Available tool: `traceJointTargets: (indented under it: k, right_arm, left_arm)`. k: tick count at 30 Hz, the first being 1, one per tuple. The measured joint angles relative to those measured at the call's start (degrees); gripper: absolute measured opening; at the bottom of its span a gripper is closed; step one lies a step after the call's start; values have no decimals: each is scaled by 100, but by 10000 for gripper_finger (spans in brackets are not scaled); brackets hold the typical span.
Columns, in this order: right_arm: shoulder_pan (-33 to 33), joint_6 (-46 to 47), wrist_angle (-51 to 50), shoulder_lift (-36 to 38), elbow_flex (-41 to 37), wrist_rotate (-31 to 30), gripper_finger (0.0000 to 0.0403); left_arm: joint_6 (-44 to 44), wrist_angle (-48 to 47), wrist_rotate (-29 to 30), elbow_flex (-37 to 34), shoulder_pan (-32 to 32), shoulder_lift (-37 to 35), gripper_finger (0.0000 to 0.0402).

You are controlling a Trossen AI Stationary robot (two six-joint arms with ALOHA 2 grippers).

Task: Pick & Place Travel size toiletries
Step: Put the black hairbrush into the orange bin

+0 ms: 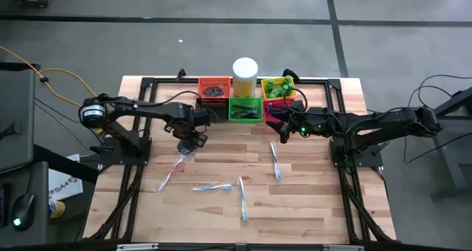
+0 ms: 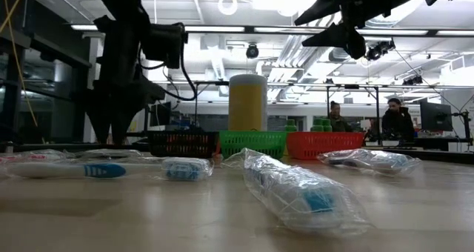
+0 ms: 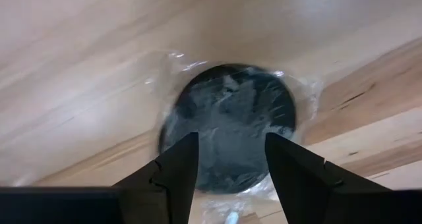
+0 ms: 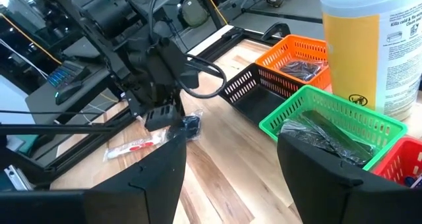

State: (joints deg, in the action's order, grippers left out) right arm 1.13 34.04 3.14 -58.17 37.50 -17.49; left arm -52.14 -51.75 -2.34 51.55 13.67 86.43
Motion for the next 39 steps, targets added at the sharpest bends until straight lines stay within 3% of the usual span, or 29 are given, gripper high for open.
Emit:
traceJointTargets:
  k: [25, 39]
  right_arm:
    - [0, -85, -249, -2, 0, -14, 231]
    - [0, -85, -249, -2, 0, -56, 231]
  left_arm:
    - [6, 99, 41, -5, -177, 273, 175]
    - [108, 511, -132, -387, -168, 249, 168]
